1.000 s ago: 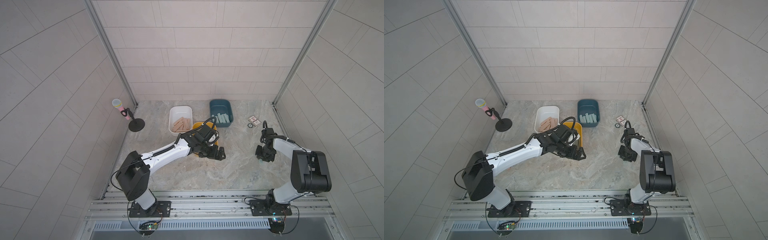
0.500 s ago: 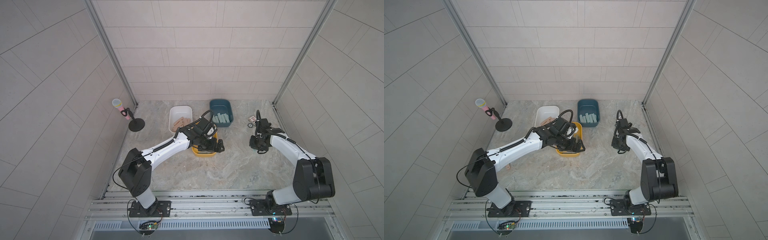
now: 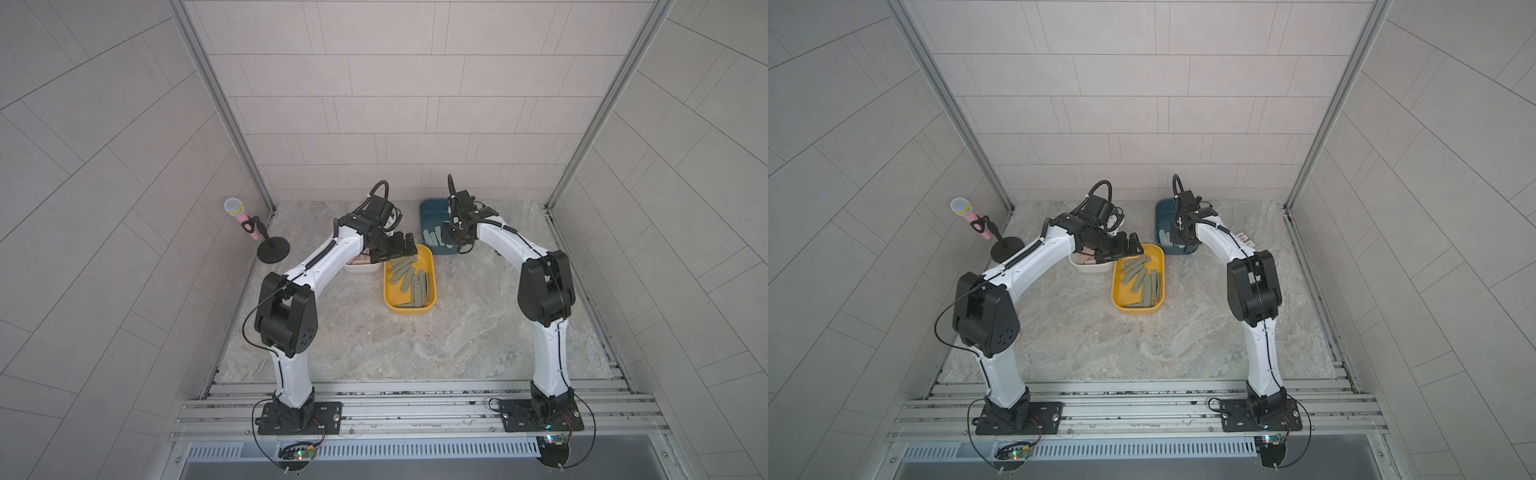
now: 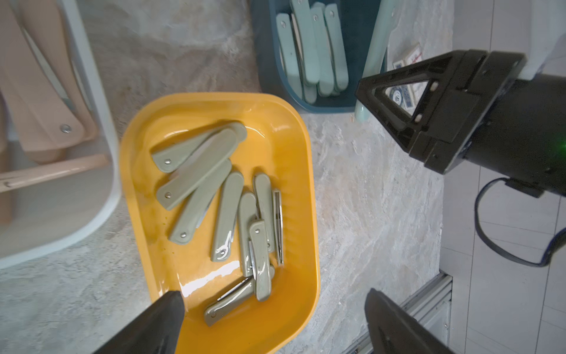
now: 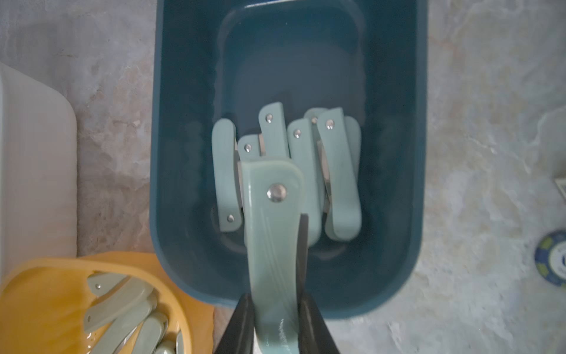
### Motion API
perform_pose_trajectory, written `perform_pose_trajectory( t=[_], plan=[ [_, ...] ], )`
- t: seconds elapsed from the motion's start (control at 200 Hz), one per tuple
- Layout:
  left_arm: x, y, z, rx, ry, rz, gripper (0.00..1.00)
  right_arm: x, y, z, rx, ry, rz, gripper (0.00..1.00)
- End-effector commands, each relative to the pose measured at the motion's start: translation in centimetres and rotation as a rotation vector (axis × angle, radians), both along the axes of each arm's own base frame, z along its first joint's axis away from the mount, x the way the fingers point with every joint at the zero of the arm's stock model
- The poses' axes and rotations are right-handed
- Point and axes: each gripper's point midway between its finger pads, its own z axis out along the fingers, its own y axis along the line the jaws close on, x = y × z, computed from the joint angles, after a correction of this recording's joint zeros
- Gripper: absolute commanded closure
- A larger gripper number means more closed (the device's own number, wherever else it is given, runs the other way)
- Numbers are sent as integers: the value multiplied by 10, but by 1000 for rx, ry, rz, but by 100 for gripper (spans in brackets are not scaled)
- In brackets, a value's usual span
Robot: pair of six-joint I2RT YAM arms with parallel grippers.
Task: Place the fruit knives into the storage box by color
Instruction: Place the fruit knife in the storage box.
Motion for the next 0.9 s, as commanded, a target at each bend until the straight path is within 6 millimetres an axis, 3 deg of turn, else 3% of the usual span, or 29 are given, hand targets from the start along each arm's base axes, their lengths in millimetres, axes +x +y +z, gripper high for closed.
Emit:
perform_pose_trajectory(
  t=[0.0,0.115,0.215,0.305,0.565,0.896],
  plan=[
    [11,25,-6,63,17,39,0,11,-1,5,-37,1,17,79],
    [27,50,-24,97,42,104,0,18,3,-16,-49,52,35,75],
    [33,74,-39,133,82,148,0,12,5,-26,-54,94,53,59],
    [30,86,-49,156,106,160,0,7,1,-27,-68,99,51,53],
    [2,92,-75,168,171,147,0,-17,-18,-36,-108,152,26,52],
    [-29,107,-78,172,188,149,0,-47,-32,-34,-144,184,14,52]
  ],
)
